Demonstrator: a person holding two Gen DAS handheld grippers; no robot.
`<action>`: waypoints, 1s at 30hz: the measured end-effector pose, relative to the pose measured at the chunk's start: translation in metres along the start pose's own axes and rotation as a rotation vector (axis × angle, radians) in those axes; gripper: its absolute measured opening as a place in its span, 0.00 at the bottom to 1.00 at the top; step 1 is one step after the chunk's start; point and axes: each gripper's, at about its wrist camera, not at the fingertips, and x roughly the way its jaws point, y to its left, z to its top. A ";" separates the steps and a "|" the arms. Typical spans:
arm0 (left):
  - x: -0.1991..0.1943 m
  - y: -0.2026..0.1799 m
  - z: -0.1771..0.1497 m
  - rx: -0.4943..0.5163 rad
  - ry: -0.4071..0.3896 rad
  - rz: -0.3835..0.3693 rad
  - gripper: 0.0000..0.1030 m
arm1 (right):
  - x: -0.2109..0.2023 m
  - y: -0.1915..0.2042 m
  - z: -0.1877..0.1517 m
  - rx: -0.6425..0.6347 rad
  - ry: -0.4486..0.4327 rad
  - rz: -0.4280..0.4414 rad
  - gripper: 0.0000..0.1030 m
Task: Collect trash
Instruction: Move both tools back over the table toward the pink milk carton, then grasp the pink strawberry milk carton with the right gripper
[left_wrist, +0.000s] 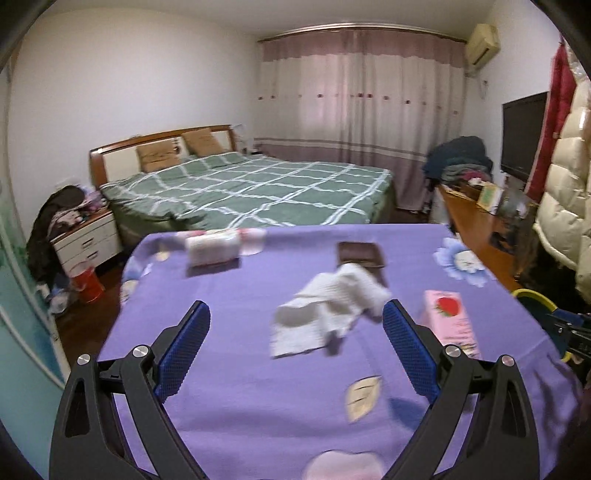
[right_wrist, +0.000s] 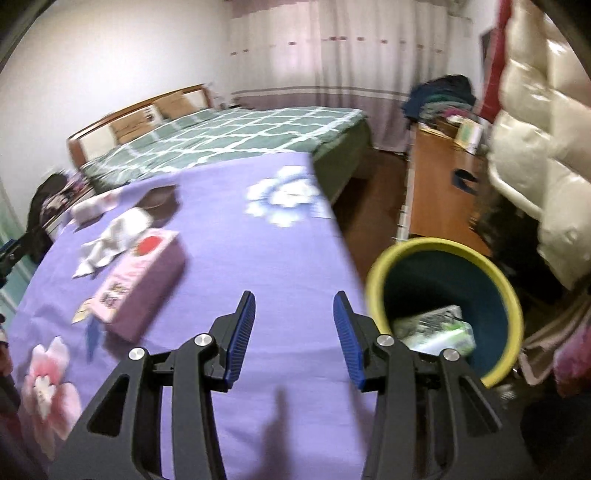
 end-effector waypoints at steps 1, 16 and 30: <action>0.001 0.009 -0.003 -0.008 0.003 0.015 0.90 | 0.001 0.011 0.001 -0.010 0.000 0.009 0.41; 0.012 0.080 -0.028 -0.134 0.005 0.097 0.91 | 0.020 0.125 0.005 -0.095 0.005 0.125 0.56; -0.002 0.063 -0.028 -0.080 -0.035 0.116 0.95 | 0.059 0.135 -0.004 -0.080 0.127 0.077 0.66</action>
